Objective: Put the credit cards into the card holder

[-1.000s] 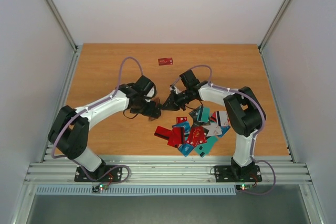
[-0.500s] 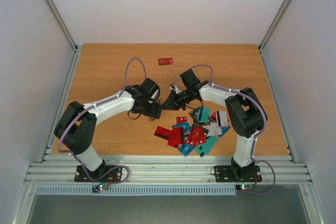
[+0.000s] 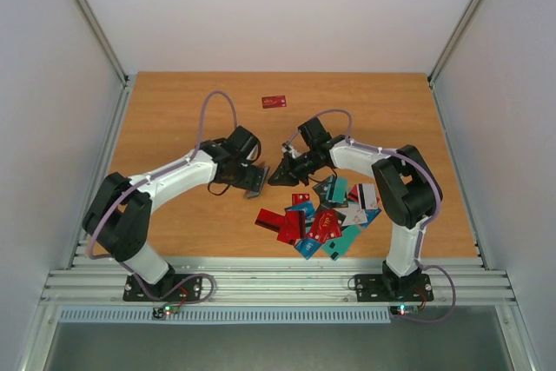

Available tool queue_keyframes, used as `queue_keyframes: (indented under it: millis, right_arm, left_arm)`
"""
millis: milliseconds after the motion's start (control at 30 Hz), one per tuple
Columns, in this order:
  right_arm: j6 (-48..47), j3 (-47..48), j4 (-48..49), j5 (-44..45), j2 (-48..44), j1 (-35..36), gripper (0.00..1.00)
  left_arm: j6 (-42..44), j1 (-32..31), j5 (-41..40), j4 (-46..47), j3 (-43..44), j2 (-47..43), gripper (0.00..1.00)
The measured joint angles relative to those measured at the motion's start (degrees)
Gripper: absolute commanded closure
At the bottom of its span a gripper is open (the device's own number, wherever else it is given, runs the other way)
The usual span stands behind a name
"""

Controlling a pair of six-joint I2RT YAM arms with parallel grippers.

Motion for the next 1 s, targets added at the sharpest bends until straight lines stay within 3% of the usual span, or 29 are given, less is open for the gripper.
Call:
queue_keyframes:
  millis: [167, 400, 600, 900, 1000]
  right_arm:
    - [-0.37, 0.0, -0.2, 0.0, 0.0, 0.0, 0.99]
    - [-1.16, 0.0, -0.96, 0.22, 0.02, 0.0, 0.99]
    - [-2.6, 1.36, -3.19, 0.68, 0.81, 0.0, 0.99]
    - [-5.25, 6.16, -6.51, 1.55, 5.97, -0.02, 0.99]
    - [-5.97, 8.0, -7.82, 2.32, 7.89, -0.02, 0.99]
  left_arm:
    - [-0.02, 1.7, 0.24, 0.02, 0.0, -0.9, 0.12]
    - [0.13, 4.15, 0.59, 0.02, -0.02, -0.9, 0.29]
    - [0.48, 7.41, 2.27, 0.79, -1.68, -1.22, 0.48]
    - [0.28, 11.65, 8.7, 3.93, -6.32, -1.38, 0.91]
    - [-0.02, 12.5, 10.38, 4.92, -7.17, -1.4, 1.0]
